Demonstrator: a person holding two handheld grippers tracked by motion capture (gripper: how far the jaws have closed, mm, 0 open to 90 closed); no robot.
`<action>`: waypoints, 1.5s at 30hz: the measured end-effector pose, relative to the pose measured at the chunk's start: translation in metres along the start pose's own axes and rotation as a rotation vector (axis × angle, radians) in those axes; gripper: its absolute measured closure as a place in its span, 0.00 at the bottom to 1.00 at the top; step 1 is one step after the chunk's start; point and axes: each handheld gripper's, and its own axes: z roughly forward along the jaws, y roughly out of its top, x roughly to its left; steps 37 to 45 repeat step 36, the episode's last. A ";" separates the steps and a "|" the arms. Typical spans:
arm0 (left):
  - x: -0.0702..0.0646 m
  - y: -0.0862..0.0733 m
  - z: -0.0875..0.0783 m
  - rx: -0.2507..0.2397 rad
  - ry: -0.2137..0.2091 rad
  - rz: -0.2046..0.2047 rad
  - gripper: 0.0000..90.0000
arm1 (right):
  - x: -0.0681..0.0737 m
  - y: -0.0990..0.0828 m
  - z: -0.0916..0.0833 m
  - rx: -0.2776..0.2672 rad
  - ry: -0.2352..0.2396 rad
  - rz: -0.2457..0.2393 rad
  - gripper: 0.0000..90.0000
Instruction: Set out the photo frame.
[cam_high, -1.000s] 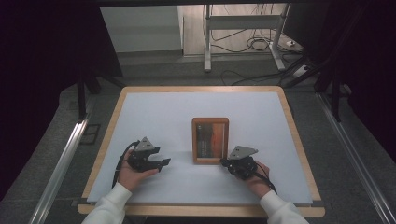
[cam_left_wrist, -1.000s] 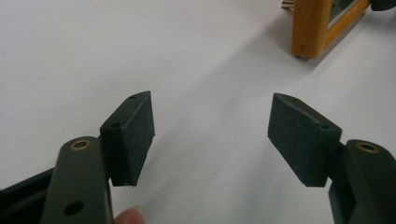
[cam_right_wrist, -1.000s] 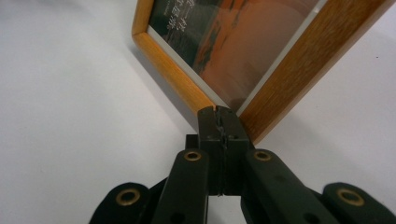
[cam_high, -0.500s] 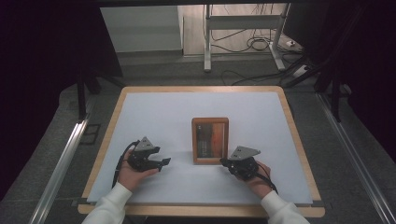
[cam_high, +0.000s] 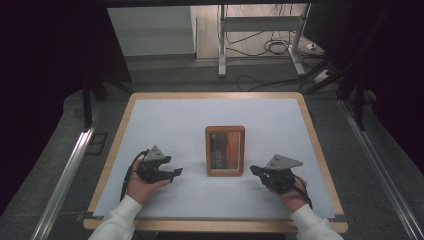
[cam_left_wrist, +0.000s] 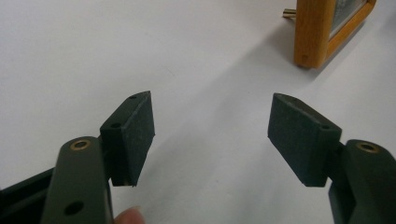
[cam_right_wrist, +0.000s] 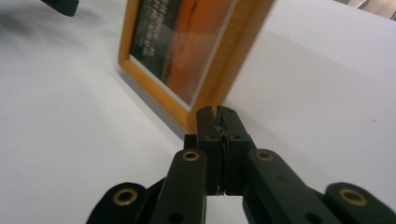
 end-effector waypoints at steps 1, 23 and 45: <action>0.000 0.000 0.000 0.003 0.000 0.005 0.35 | -0.002 -0.001 -0.003 -0.002 -0.007 0.004 0.88; -0.005 -0.004 -0.009 -0.016 0.007 0.015 0.35 | -0.040 -0.046 -0.047 0.002 -0.206 0.226 0.33; 0.000 -0.004 -0.006 -0.015 0.008 0.002 0.35 | -0.039 -0.044 -0.048 -0.017 -0.209 0.229 0.32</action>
